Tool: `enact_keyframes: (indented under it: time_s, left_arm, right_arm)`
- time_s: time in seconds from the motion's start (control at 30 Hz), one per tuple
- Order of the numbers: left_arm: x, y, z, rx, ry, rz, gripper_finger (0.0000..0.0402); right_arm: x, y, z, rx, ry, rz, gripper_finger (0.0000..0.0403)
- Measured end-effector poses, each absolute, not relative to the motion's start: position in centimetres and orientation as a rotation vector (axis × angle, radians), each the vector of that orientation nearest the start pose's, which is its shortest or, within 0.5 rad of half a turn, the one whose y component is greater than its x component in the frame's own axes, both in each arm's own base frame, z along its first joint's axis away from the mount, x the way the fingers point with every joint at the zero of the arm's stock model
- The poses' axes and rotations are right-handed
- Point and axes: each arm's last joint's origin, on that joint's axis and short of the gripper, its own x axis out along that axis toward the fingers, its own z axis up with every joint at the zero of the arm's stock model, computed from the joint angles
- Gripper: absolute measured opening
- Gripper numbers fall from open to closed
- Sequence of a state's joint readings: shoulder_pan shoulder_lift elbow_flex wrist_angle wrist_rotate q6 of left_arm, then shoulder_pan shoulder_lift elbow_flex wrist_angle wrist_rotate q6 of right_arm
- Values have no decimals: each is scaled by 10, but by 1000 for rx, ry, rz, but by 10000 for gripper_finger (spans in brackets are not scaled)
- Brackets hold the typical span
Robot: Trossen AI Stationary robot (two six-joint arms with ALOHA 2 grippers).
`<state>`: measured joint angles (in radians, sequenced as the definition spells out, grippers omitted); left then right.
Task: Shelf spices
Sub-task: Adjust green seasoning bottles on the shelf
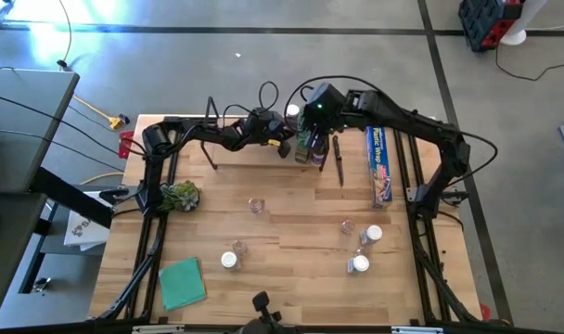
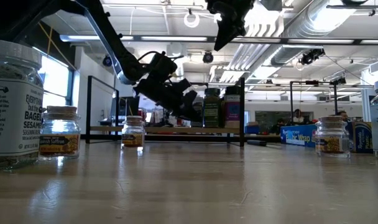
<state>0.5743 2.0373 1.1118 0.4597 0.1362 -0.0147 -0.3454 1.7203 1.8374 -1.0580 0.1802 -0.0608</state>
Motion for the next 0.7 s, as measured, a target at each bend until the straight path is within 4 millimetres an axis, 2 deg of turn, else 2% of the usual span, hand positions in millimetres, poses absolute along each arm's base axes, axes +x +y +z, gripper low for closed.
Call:
enact_keyframes:
  time_s: [0.43,0.7]
  left_arm:
    - [365,229,153,-83,389,415,0]
    - [364,229,151,-94,422,423,0]
  right_arm:
    - [330,-124,375,24,961,-458,0]
    - [329,-127,375,27,960,-464,0]
